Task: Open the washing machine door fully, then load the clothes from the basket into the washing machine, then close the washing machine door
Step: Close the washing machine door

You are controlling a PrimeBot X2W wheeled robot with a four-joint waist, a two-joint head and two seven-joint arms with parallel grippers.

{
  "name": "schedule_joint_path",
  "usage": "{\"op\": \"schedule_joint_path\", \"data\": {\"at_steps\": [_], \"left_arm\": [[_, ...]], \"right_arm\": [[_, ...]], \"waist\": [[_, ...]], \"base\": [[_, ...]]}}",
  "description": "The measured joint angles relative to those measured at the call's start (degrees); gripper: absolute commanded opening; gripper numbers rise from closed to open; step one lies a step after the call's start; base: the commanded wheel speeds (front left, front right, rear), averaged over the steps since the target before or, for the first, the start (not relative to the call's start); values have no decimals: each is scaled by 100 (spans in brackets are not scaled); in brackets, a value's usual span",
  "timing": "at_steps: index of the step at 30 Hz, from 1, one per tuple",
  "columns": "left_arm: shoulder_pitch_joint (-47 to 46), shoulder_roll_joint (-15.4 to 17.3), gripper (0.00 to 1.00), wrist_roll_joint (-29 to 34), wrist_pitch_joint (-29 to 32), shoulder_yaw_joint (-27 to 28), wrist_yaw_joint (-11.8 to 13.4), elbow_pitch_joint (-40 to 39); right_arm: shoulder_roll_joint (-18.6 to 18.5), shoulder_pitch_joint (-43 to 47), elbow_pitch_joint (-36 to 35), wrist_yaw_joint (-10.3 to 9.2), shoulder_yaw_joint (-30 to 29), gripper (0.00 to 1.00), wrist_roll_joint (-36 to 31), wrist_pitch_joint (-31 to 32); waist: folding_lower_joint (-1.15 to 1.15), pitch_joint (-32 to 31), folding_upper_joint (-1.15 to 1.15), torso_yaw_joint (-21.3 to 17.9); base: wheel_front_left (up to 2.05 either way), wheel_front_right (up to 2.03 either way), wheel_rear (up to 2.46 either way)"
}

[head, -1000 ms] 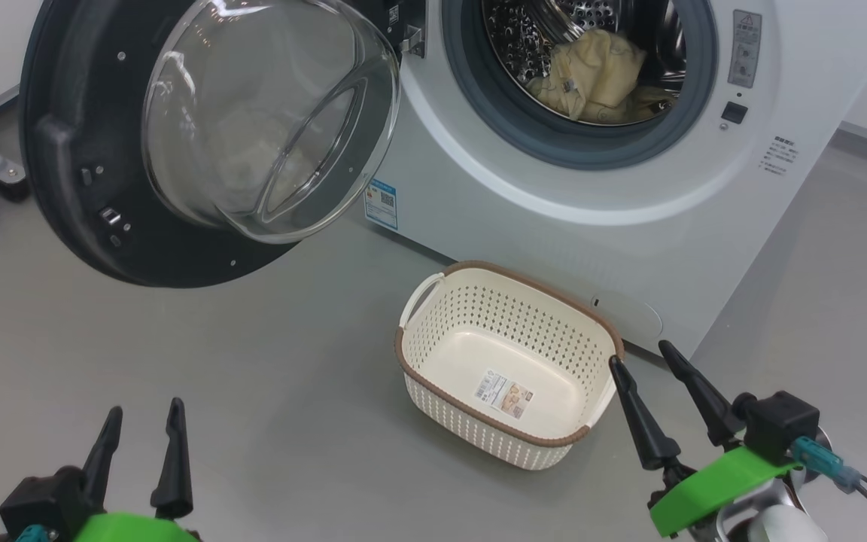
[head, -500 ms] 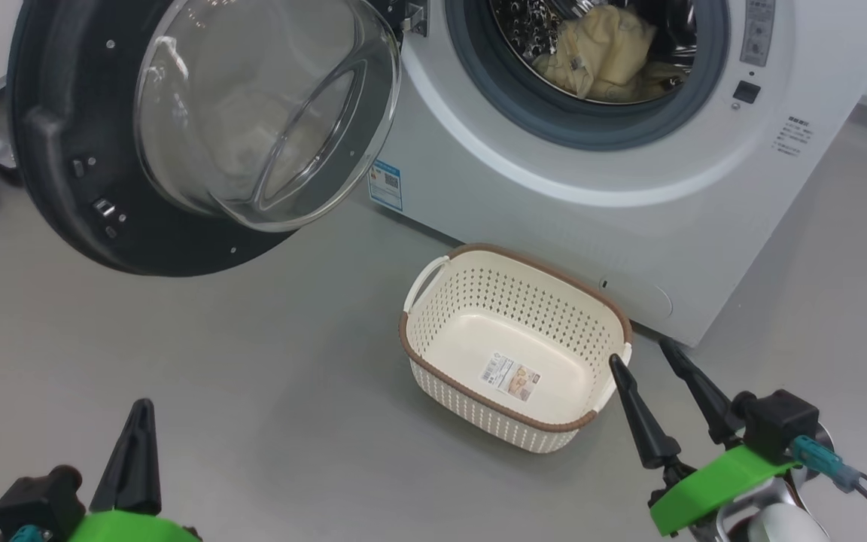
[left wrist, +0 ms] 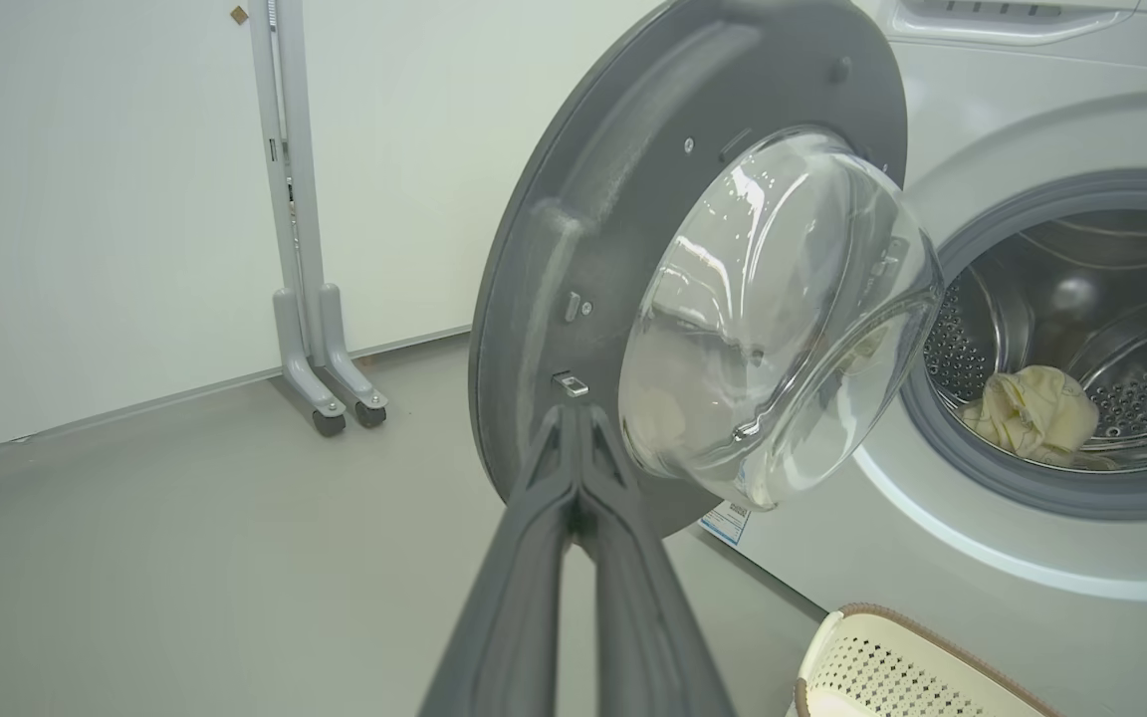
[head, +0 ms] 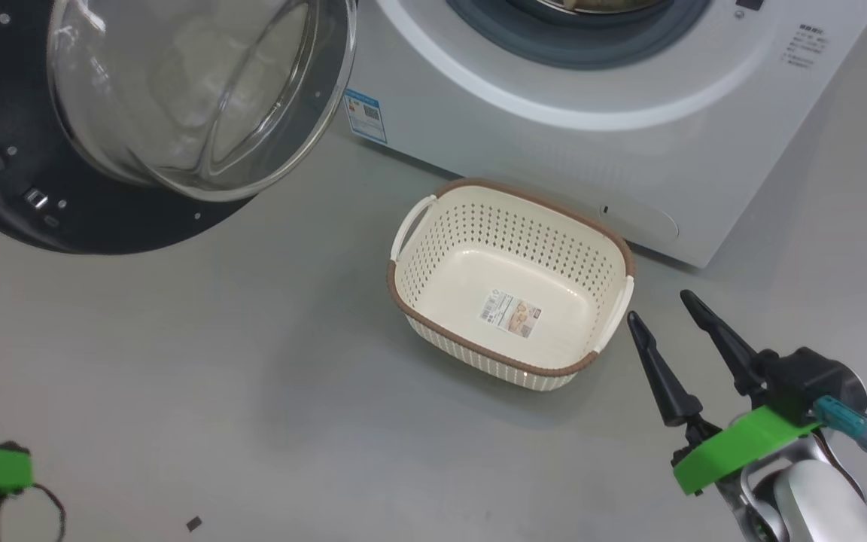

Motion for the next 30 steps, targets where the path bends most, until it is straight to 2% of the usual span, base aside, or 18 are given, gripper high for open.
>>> {"op": "schedule_joint_path", "data": {"at_steps": [4,8,13,16,19,22,26,30], "left_arm": [[-570,269,0,-689,-2,811,-378,176],[-1088,498,0,-1432,-16,1572,-678,749],[-1964,687,0,-2446,192,2319,-804,1697],[-2473,828,0,-2933,531,2493,-892,2323],[-2714,933,0,-3088,715,2510,-914,2760],[-3196,965,0,-3607,1037,2750,-928,3505],[-3843,1015,0,-4299,1564,3147,-779,4398],[-4128,1161,0,-4603,1939,3322,-731,5093]], "right_arm": [[-154,-201,-104,0,114,100,-2,76],[-207,-361,-164,0,140,100,-1,123],[-305,-452,-212,0,169,100,-2,123],[-333,-452,-222,0,201,100,-1,123],[-337,-478,-229,0,220,100,-2,123],[-360,-572,-260,0,213,100,-2,123],[-376,-666,-319,0,214,100,-2,124],[-393,-667,-341,0,235,100,-2,124]], "waist": [[1,366,0,-157],[0,566,0,-376],[0,754,0,-675],[-1,825,0,-863],[0,876,0,-983],[-1,952,0,-1158],[-1,1067,0,-1371],[0,1185,0,-1556]], "base": [[0,0,0],[0,0,0],[0,0,0],[0,0,0],[0,0,0],[0,0,0],[0,0,0],[0,0,0]]}}
